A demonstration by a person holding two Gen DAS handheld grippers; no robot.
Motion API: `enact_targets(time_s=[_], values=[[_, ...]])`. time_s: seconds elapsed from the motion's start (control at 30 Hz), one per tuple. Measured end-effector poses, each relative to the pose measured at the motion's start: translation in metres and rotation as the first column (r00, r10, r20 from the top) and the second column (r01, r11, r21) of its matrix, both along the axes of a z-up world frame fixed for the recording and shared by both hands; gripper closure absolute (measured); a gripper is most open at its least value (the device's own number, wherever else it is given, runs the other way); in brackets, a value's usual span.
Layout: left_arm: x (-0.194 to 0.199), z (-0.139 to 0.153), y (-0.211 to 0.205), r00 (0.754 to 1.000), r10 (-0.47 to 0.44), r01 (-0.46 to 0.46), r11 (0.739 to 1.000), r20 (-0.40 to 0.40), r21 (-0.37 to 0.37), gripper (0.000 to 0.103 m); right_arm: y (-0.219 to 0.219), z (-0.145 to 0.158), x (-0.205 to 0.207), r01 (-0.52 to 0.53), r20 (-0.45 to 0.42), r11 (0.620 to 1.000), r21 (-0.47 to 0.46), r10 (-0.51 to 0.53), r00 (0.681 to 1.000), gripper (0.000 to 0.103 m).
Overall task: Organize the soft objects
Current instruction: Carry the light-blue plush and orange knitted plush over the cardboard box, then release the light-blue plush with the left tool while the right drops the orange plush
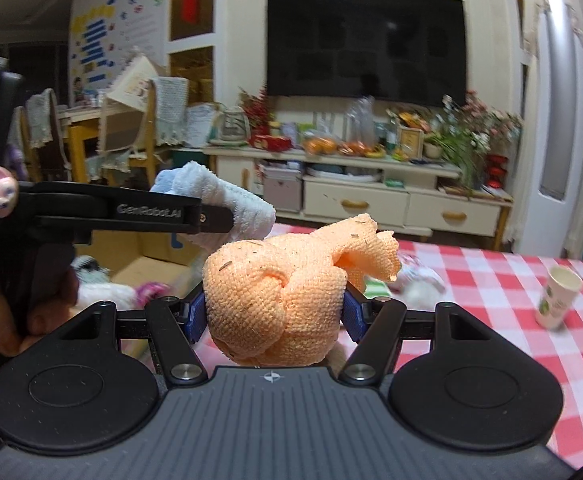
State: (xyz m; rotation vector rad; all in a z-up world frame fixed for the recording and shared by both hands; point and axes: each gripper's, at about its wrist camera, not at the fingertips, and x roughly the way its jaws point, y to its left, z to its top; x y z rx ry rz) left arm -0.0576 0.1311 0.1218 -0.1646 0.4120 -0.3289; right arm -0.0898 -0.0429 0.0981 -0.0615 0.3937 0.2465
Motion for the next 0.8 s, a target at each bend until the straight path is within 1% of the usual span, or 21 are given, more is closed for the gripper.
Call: enact_targets(time_s=[0.2, 0.37, 0.57, 0.7, 0.8], values=[[0.012, 0.006, 0.036, 0.994, 0.111, -0.111, 0.993, 0.0, -0.036, 0.056, 0.022, 0.01, 0.005, -0.099, 0.026, 0.995, -0.001, 0.099, 0.995, 0.022], [0.024, 0.005, 0.066, 0.977, 0.211, -0.212, 0.976, -0.028, -0.052, 0.055, 0.045, 0.013, 0.015, -0.204, 0.019, 0.979, -0.001, 0.204, 0.979, 0.022], [0.039, 0.001, 0.1, 0.949, 0.308, -0.312, 0.948, -0.072, -0.067, 0.054, 0.07, 0.007, 0.023, -0.314, -0.023, 0.949, -0.037, 0.313, 0.949, 0.022], [0.046, -0.003, 0.113, 0.939, 0.329, -0.336, 0.94, -0.104, -0.063, 0.053, 0.082, 0.002, 0.029, -0.355, -0.077, 0.933, -0.05, 0.351, 0.933, 0.021], [0.051, -0.007, 0.117, 0.933, 0.34, -0.347, 0.937, -0.118, -0.044, 0.053, 0.088, 0.0, 0.031, -0.374, -0.108, 0.925, -0.066, 0.366, 0.924, 0.019]])
